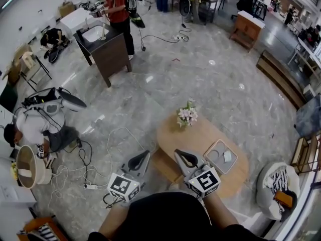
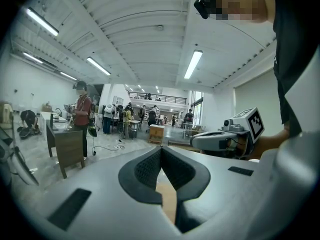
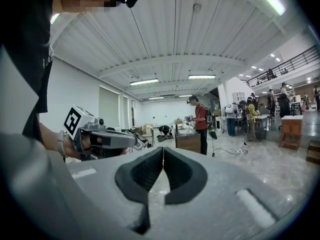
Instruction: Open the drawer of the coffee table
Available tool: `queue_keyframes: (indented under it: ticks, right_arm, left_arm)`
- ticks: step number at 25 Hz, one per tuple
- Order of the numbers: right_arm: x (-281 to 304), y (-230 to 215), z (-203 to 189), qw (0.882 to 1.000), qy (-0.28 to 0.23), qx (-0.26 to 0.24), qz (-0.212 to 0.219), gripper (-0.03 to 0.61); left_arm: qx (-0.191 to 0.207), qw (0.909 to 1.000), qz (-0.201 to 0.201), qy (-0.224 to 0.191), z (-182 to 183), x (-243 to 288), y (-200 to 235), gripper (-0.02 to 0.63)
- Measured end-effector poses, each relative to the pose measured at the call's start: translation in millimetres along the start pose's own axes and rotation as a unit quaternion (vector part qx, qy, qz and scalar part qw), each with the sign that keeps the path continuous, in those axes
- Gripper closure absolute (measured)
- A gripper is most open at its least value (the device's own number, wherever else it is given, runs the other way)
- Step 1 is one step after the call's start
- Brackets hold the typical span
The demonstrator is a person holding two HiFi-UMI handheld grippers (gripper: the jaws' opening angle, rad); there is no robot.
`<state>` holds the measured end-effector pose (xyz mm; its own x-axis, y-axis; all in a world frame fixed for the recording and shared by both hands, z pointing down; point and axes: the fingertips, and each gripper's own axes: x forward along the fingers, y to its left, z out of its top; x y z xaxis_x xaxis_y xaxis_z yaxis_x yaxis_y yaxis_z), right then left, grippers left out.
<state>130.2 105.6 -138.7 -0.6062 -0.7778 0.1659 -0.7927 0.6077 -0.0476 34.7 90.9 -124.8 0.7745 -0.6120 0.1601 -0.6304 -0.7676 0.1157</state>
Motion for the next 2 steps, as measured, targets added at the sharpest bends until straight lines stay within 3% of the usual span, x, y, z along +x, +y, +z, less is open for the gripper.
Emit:
queue_keyframes:
  ticks: [2]
  right_arm:
    - [0.7, -1.7, 2.0, 1.0, 0.001, 0.003, 0.0, 0.58]
  left_arm:
    - [0.0, 1.0, 0.0, 0.001, 0.7, 1.5, 0.2, 0.6]
